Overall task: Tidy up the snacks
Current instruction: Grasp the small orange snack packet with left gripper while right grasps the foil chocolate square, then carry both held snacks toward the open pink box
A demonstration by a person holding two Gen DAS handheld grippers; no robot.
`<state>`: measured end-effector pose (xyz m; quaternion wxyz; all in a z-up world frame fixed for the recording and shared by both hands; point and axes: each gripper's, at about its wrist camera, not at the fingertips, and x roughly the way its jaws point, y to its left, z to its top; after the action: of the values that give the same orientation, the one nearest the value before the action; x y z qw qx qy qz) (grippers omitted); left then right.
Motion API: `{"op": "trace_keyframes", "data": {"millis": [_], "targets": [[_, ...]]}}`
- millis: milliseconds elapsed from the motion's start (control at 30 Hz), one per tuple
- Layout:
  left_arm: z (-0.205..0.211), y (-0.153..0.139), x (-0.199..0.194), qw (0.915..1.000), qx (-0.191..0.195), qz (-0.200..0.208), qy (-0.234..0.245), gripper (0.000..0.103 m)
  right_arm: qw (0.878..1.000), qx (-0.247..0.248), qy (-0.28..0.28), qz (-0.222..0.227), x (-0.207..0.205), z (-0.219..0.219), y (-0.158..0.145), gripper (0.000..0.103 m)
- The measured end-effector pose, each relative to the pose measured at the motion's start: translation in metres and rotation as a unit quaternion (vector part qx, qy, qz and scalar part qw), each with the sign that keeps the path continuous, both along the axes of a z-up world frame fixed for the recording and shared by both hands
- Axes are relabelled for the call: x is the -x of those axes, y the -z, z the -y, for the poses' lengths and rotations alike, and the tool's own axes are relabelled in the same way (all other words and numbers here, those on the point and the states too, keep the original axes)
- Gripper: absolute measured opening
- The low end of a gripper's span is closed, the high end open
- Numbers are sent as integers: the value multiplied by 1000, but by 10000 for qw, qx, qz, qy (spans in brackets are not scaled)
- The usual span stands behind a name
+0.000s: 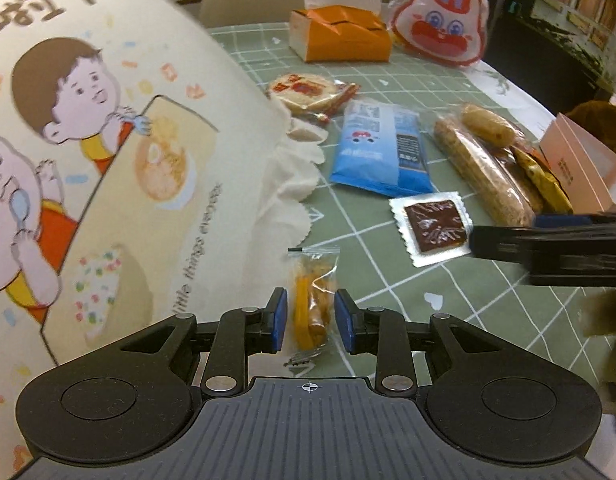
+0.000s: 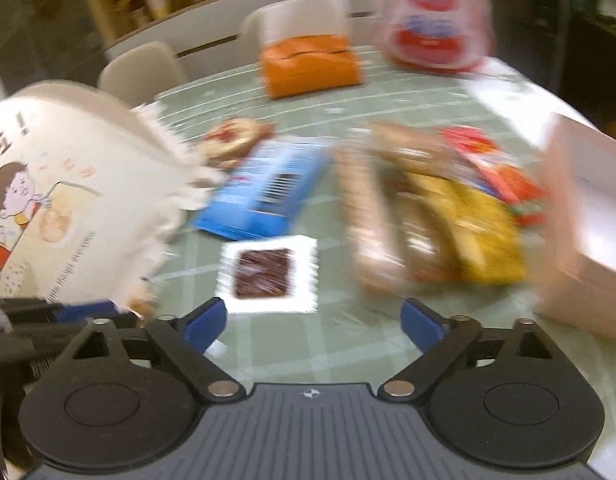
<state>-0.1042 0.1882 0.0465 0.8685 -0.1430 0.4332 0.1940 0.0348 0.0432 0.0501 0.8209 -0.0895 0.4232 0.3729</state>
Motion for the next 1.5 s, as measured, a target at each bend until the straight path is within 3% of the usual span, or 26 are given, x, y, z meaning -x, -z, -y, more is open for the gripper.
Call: {"op": "trace_keyframes", "data": {"millis": [133,233,333,467,533,633,800,1000,1267,1367,1500], "targets": [[-4,1,-1,10000,78,56,-24,32,9983,462,-113,339,-1,-43,17,93],[-5,6,-3,9999,133,29,-10,33,9971,693,-155,269,-7,-51,30,94],[-5,11,-7,9999,124,21,50,35,9973,665,-200,234,-5,-46,28,90],[-5,12,-15,10000,52,2,5,35,9972,688,-225,185,-8,-36,22,61],[-6,13,-18,10000,29,33,0,35,9978,609,-227,-87,-13,-28,19,60],[-4,13,-23,9998,75,105,125,33,9981,562,-193,-153,-9,-10,15,57],[23,12,-36,9961,342,216,781,32,9988,332,-126,-333,3,34,11,54],[81,12,-53,9841,591,250,1656,32,9984,318,354,-318,9,106,11,54],[147,-8,-64,9603,961,400,2586,31,9933,374,1092,-85,16,191,-1,53],[159,-25,-69,9543,922,620,2775,31,9905,289,1339,91,20,220,-18,25],[170,-52,-82,9470,892,957,2935,31,9857,55,1671,211,16,251,-44,26]]}}
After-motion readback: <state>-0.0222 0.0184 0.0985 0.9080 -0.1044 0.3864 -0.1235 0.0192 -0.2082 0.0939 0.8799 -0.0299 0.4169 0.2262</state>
